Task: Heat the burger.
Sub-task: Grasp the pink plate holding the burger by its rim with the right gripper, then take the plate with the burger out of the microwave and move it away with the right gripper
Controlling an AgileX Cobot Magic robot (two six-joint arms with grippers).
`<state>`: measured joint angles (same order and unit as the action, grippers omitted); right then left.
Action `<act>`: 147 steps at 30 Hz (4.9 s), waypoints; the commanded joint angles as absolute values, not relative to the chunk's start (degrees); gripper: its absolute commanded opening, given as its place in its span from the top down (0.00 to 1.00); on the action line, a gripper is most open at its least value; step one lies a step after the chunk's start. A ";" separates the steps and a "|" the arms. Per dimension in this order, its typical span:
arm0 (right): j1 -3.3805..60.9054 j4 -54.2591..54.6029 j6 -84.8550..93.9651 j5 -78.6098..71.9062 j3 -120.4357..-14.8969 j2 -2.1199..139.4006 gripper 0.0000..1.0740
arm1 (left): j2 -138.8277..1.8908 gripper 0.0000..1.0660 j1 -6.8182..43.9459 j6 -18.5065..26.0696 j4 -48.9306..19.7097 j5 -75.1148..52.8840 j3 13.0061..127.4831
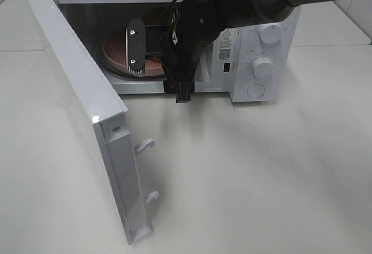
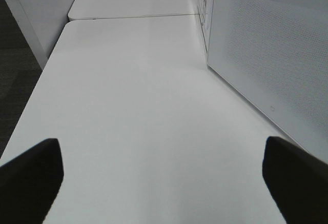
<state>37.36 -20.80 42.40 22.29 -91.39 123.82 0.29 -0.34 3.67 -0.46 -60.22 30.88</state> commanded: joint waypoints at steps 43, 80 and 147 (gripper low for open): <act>37.70 -25.38 40.68 25.95 -101.87 130.92 0.29 | 1.15 0.08 -0.40 3.44 0.74 -59.36 30.88; 39.48 -23.66 39.82 26.30 -105.14 134.36 1.00 | 1.15 0.08 -0.40 3.44 5.16 -59.19 30.88; 39.19 -19.71 59.59 12.09 -70.59 109.15 1.00 | 1.15 0.08 -0.40 3.44 5.21 -59.19 30.88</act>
